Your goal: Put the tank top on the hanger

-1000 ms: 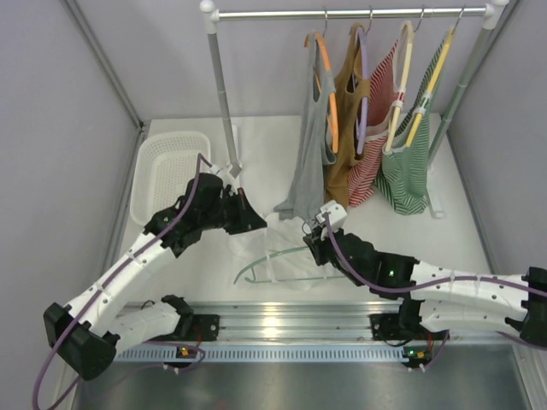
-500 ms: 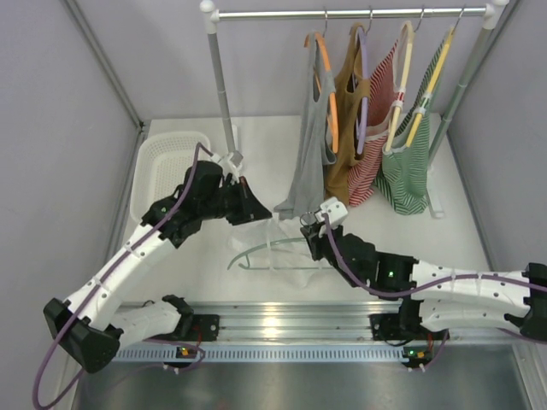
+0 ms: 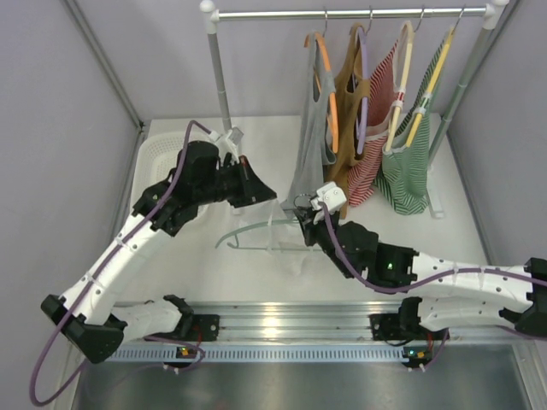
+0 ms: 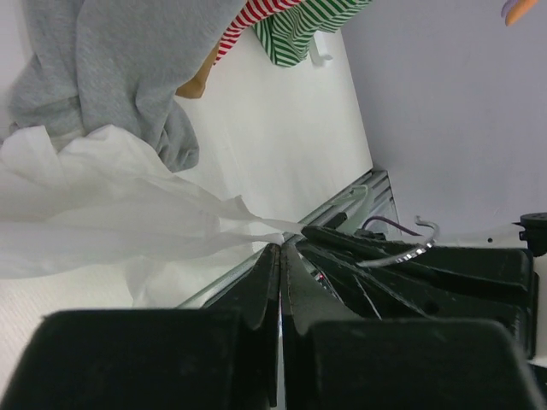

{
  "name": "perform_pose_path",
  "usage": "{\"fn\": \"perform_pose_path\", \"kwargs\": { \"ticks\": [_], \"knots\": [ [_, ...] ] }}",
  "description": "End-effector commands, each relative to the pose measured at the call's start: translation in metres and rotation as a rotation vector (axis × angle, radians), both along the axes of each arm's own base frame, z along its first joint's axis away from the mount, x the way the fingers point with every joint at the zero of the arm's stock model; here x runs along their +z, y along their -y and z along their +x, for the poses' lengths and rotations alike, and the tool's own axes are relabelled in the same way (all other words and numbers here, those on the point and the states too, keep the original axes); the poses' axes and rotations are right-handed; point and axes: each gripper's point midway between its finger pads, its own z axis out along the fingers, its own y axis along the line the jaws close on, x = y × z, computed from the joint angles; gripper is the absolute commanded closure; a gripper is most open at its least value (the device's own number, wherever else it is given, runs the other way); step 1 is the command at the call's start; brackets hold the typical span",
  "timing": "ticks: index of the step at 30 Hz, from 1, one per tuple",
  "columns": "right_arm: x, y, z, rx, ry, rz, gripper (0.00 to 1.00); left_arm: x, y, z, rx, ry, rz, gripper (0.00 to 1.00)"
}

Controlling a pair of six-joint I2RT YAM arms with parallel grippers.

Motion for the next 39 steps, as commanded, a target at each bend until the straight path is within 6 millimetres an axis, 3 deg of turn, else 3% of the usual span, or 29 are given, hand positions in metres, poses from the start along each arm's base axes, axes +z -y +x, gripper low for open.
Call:
{"fn": "perform_pose_path", "kwargs": {
  "ticks": [1, 4, 5, 6, 8, 10, 11, 16, 20, 21, 23, 24, 27, 31, 39],
  "knots": [
    [0.065, -0.002, -0.006, 0.009, 0.081, 0.145, 1.0, 0.006, 0.0, 0.006, 0.0, 0.019, 0.031, 1.0],
    [0.089, 0.005, -0.008, 0.005, 0.112, 0.167, 1.0, 0.015, -0.004, 0.01, 0.005, 0.058, 0.063, 0.93],
    [0.093, 0.006, -0.008, 0.007, 0.116, 0.165, 1.0, 0.026, -0.004, 0.01, -0.007, 0.092, 0.068, 0.82],
    [0.106, 0.008, -0.009, 0.007, 0.122, 0.189, 1.0, 0.029, -0.004, 0.012, -0.011, 0.104, 0.073, 0.76],
    [0.114, 0.009, -0.01, 0.022, 0.141, 0.162, 1.0, 0.05, -0.006, 0.015, -0.016, 0.173, 0.08, 0.63],
    [0.128, 0.01, -0.013, 0.037, 0.149, 0.187, 1.0, 0.057, -0.008, 0.02, -0.018, 0.214, 0.113, 0.53],
    [0.129, 0.012, -0.014, 0.037, 0.148, 0.182, 1.0, 0.075, -0.01, 0.021, -0.014, 0.258, 0.103, 0.52],
    [0.16, 0.018, -0.019, 0.064, 0.165, 0.22, 1.0, 0.124, -0.017, 0.02, -0.026, 0.431, 0.089, 0.43],
    [0.183, 0.023, -0.023, 0.083, 0.168, 0.233, 1.0, 0.167, -0.025, 0.01, -0.039, 0.611, 0.056, 0.39],
    [0.197, 0.026, -0.025, 0.09, 0.175, 0.253, 1.0, 0.177, -0.028, 0.003, -0.044, 0.655, 0.04, 0.39],
    [0.208, 0.026, -0.029, 0.118, 0.187, 0.251, 1.0, 0.193, -0.03, -0.004, -0.062, 0.731, 0.023, 0.37],
    [0.224, 0.028, -0.03, 0.125, 0.198, 0.272, 1.0, 0.199, -0.033, -0.01, -0.071, 0.761, 0.017, 0.37],
    [0.247, 0.028, -0.036, 0.164, 0.209, 0.275, 1.0, 0.208, -0.036, -0.02, -0.109, 0.836, 0.018, 0.36],
    [0.247, 0.015, -0.041, 0.217, 0.189, 0.226, 1.0, 0.214, -0.037, -0.036, -0.173, 0.909, 0.01, 0.36],
    [0.224, -0.002, -0.046, 0.272, 0.15, 0.18, 1.0, 0.208, -0.035, -0.061, -0.273, 0.967, -0.037, 0.34]
  ]
}}
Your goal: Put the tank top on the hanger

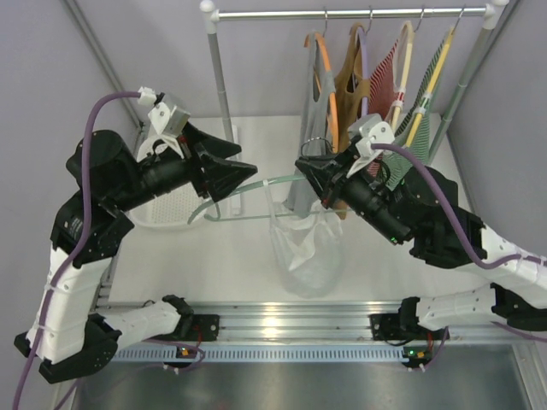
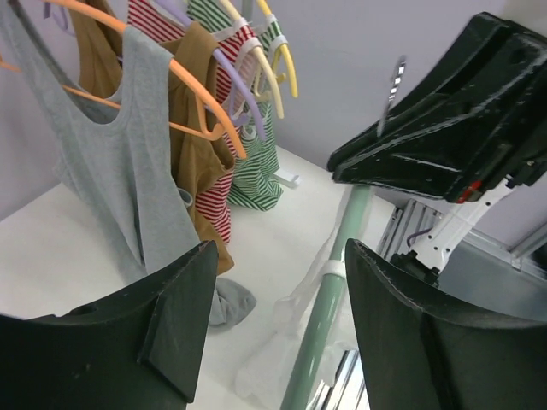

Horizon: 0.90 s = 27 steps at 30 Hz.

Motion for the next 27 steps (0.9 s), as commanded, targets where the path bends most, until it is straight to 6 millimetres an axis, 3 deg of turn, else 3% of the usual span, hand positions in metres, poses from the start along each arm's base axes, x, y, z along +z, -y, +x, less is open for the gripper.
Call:
{"fn": "perform_pose_path", "kwargs": {
  "ticks": [1, 8, 19, 27],
  "knots": [
    [0.0, -0.009, -0.012, 0.068, -0.003, 0.002, 1.0, 0.012, 0.006, -0.014, -0.089, 0.103, -0.022, 0.34],
    [-0.01, -0.013, -0.016, 0.096, -0.041, -0.008, 1.0, -0.02, 0.016, -0.024, -0.197, 0.067, 0.033, 0.34],
    [-0.018, -0.016, -0.017, 0.105, -0.061, -0.03, 1.0, -0.052, 0.031, -0.037, -0.355, 0.002, 0.079, 0.36],
    [-0.022, -0.024, -0.015, 0.104, -0.066, -0.048, 1.0, -0.07, 0.03, -0.044, -0.383, -0.036, 0.101, 0.38]
  ]
}}
